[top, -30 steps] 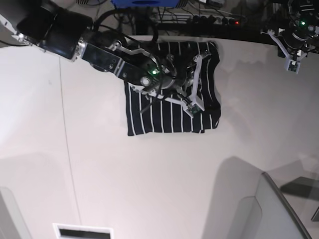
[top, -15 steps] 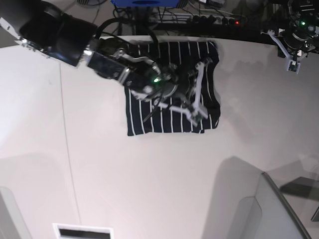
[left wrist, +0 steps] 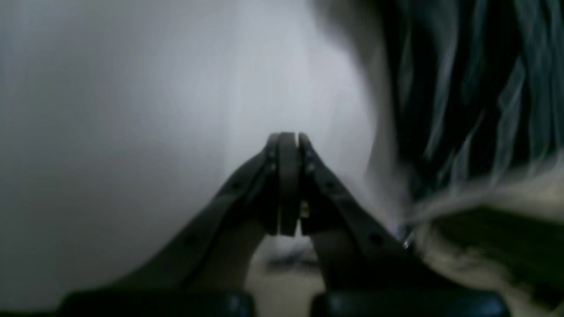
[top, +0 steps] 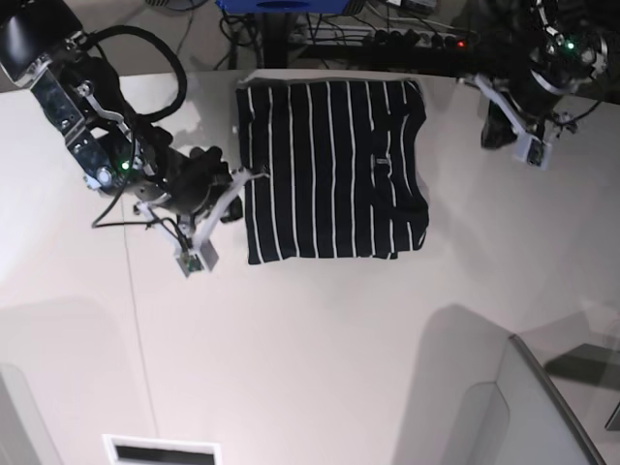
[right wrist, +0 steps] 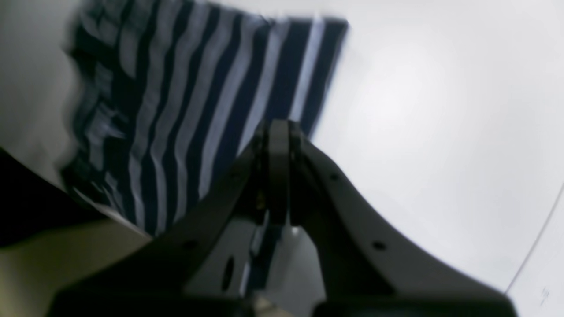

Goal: Layout the t-shirt on the table in an organized manner, then fold the t-shirt properly
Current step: 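Press and smooth the folded shirt with the right gripper, then withdraw, then grasp the folded shirt edge with the left gripper and rotate it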

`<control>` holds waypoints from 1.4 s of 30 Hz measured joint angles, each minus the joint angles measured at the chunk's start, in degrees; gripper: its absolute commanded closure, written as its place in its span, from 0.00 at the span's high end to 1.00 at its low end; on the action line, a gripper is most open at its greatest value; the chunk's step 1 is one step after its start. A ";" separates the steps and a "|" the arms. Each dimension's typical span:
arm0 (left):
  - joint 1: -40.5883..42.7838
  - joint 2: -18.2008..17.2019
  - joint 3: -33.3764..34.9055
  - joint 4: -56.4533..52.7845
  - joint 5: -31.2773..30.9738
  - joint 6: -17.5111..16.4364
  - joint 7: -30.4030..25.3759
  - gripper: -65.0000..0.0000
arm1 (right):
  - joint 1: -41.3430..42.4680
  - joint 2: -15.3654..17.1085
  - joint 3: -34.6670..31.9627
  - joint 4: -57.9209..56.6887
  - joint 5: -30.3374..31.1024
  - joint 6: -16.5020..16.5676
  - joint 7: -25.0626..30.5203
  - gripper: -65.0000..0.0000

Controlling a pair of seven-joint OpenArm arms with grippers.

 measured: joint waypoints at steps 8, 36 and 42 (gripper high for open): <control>-3.80 -2.05 0.42 -0.33 -21.55 0.04 6.16 1.00 | -3.87 2.21 0.07 -2.91 0.02 0.02 4.39 0.00; -17.09 -2.12 21.90 -37.51 -24.44 -1.64 -7.98 1.00 | -5.22 2.12 0.07 -7.13 -0.20 7.48 5.03 0.00; -19.39 -2.12 21.68 -40.79 -23.15 -0.83 -7.23 0.36 | -6.51 2.16 0.15 -7.13 -0.24 7.48 4.90 0.00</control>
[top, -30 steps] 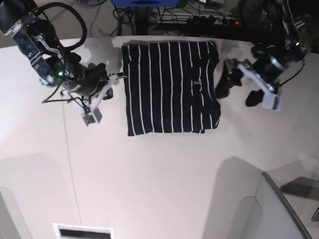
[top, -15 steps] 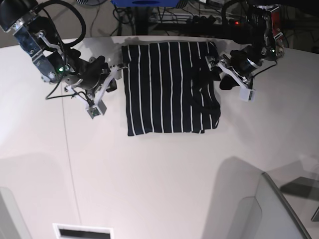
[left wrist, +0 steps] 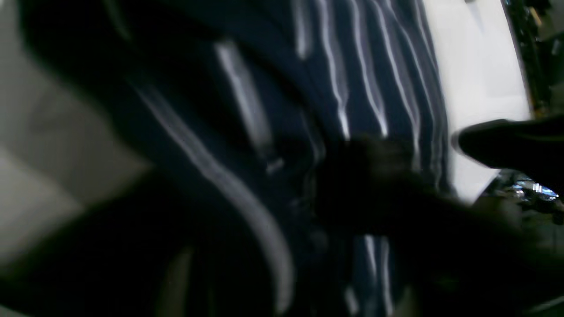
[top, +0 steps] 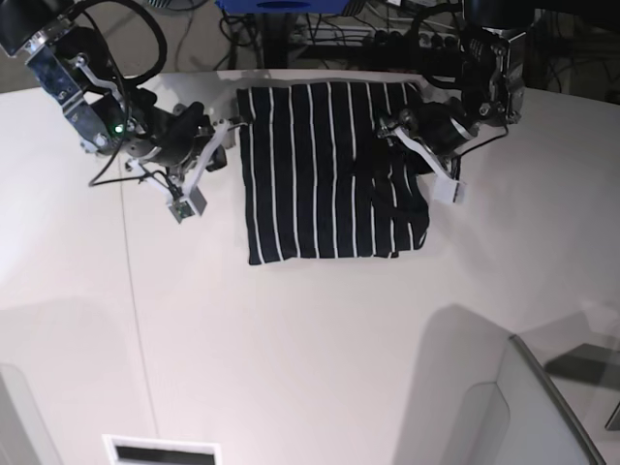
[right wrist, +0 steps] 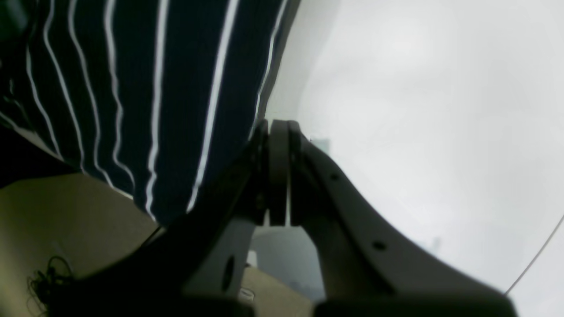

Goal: Layout the t-shirt on the table in an organized manner, then fold the t-shirt properly
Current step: 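Grasp the folded shirt edge with the left gripper and rotate it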

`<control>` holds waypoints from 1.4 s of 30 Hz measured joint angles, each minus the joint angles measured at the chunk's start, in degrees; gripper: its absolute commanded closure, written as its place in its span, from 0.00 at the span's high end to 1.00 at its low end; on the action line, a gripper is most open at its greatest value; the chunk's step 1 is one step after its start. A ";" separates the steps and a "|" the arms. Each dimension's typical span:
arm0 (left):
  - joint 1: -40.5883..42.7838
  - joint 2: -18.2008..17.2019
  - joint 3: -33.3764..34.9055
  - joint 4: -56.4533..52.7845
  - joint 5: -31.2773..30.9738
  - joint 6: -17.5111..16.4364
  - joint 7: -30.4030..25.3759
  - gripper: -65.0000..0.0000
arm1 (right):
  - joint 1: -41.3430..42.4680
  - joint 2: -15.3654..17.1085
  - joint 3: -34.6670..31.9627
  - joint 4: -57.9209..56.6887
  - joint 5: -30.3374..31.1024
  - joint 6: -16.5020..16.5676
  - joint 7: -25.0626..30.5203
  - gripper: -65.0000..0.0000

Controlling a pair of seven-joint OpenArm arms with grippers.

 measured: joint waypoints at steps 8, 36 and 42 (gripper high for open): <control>-3.39 0.09 0.24 1.36 13.55 -1.36 4.22 0.00 | -0.42 -0.07 2.27 0.00 0.20 0.00 0.22 0.00; -25.62 -3.56 51.25 10.75 58.66 0.00 9.88 0.00 | -3.65 -0.37 16.96 -4.79 0.17 -0.20 0.20 0.00; -26.73 -1.18 51.60 5.62 59.08 0.15 9.90 0.00 | -6.12 -0.66 22.18 -4.94 0.35 -0.02 0.15 0.00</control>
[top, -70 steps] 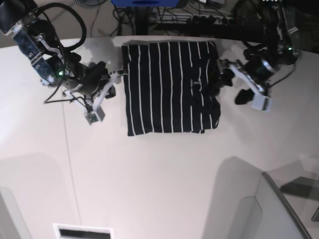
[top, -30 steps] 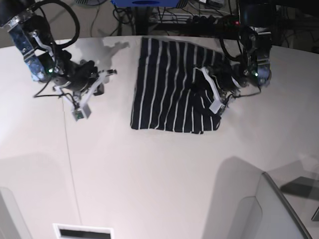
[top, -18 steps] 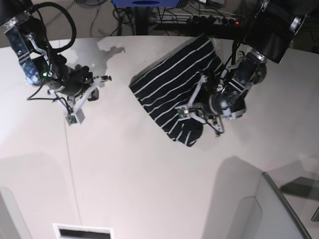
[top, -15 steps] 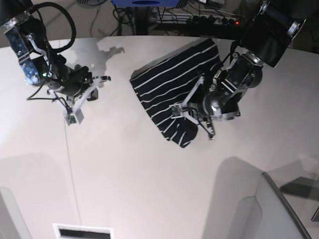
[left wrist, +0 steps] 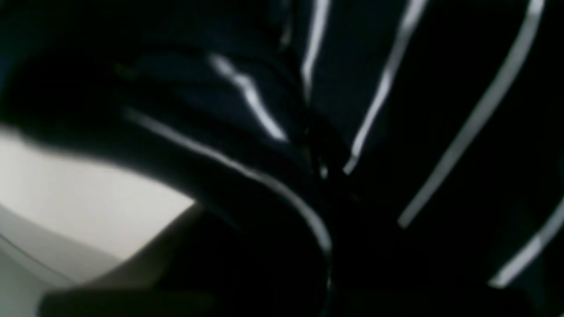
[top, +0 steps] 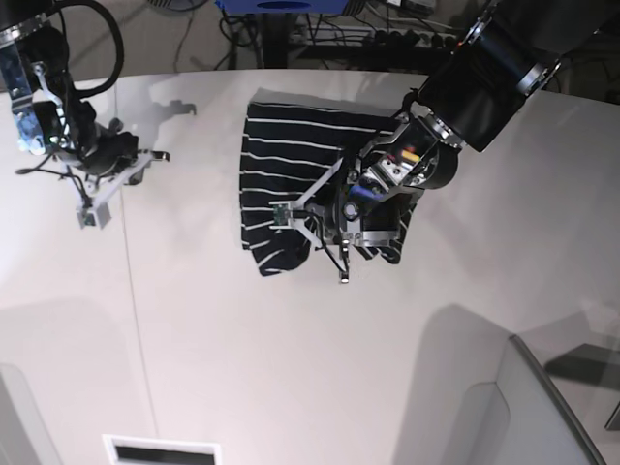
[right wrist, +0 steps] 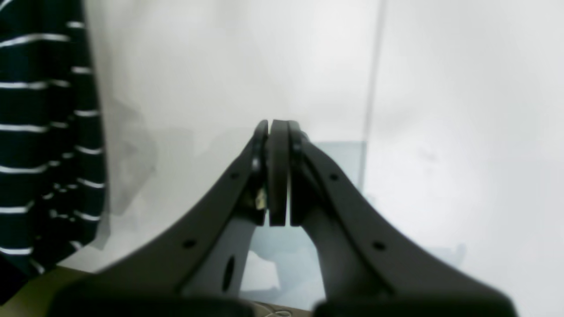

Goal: Layout the t-shirt on the table in an organized manner, then fold the t-shirt properly
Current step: 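Grasp the folded shirt edge with the left gripper and rotate it, then drag the folded shirt with the left gripper to square it on the table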

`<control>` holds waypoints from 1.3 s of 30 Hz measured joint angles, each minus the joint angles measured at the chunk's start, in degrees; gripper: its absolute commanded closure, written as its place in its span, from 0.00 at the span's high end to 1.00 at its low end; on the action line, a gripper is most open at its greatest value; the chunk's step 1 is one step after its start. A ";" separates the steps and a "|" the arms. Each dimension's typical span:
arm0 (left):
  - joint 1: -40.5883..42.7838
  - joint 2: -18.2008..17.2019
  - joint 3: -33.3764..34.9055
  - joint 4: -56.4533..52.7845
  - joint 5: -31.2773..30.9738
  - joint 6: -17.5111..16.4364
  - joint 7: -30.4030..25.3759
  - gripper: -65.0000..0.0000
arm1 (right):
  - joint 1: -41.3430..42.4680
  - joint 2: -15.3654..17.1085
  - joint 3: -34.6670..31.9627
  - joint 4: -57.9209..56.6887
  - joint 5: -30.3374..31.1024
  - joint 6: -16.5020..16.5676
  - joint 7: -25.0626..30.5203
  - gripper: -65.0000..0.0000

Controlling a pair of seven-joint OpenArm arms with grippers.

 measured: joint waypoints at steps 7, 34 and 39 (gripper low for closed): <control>-0.81 1.46 0.00 -1.84 0.04 0.02 0.33 0.00 | -0.85 -0.02 2.80 0.00 0.02 0.02 0.11 0.00; -1.51 10.60 -10.75 -10.93 -0.22 0.87 -0.70 0.00 | -1.27 -0.04 3.23 -3.78 -0.13 0.04 5.16 0.00; -1.53 10.67 -10.91 -10.95 -0.70 0.92 0.76 0.00 | -1.29 0.00 3.23 -3.78 -0.15 0.02 5.16 0.00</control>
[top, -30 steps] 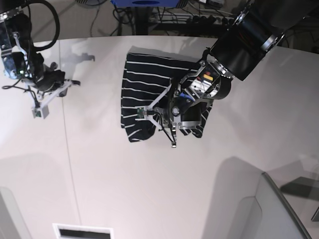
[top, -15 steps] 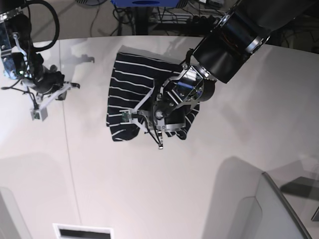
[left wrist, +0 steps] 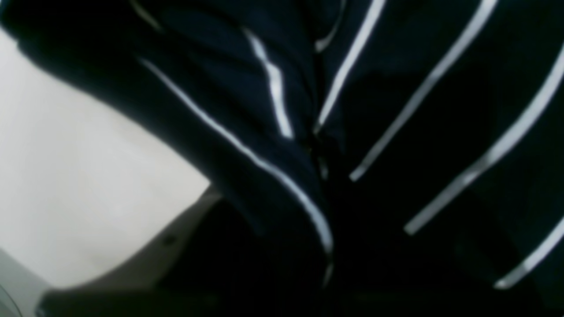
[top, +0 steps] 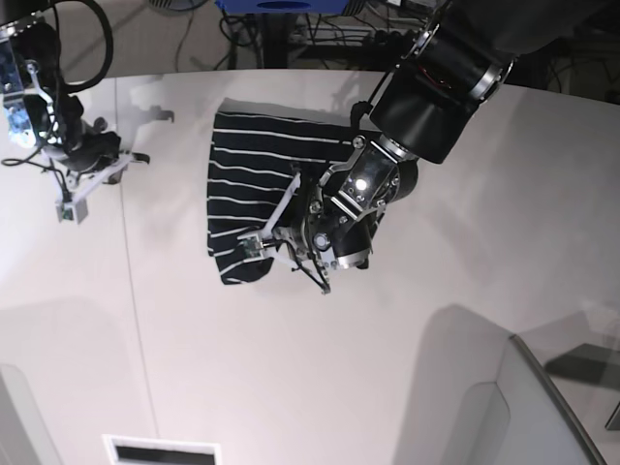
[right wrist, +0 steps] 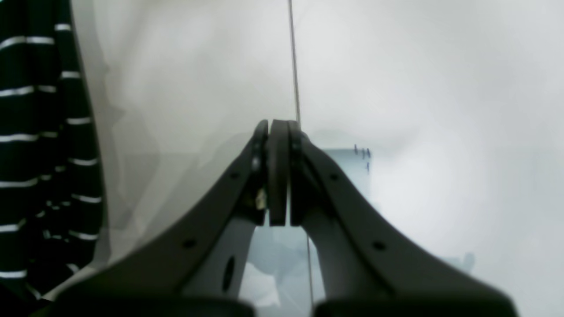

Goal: Layout the t-shirt on the table in an organized manner, then fold the t-shirt properly
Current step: 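Drag the folded shirt with the left gripper to square it on the table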

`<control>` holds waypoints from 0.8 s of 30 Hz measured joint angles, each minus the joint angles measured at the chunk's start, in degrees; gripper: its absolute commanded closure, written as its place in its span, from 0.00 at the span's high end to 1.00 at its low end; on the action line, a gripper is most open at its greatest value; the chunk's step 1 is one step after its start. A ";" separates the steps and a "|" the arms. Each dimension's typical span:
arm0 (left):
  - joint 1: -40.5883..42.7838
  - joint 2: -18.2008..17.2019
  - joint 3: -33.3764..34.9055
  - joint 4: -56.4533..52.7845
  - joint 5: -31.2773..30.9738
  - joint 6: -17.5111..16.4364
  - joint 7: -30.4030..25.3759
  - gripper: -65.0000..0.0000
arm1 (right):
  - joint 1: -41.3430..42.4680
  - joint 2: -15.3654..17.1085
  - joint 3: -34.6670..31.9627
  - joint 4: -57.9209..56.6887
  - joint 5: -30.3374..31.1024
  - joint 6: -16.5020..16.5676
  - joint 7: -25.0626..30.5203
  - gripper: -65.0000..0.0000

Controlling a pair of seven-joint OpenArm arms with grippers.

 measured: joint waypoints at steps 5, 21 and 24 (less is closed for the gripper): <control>0.00 0.07 -0.02 0.17 -0.17 0.00 0.70 0.00 | -0.02 -0.02 0.00 0.00 0.00 0.00 0.00 0.00; 0.15 -0.39 -0.09 0.44 -1.09 0.17 2.60 0.00 | -0.63 0.00 0.00 0.04 0.02 0.02 0.02 0.00; 0.15 -0.39 -0.09 0.44 -1.07 0.15 2.60 0.00 | -0.63 0.00 0.00 0.09 0.00 0.00 0.04 0.00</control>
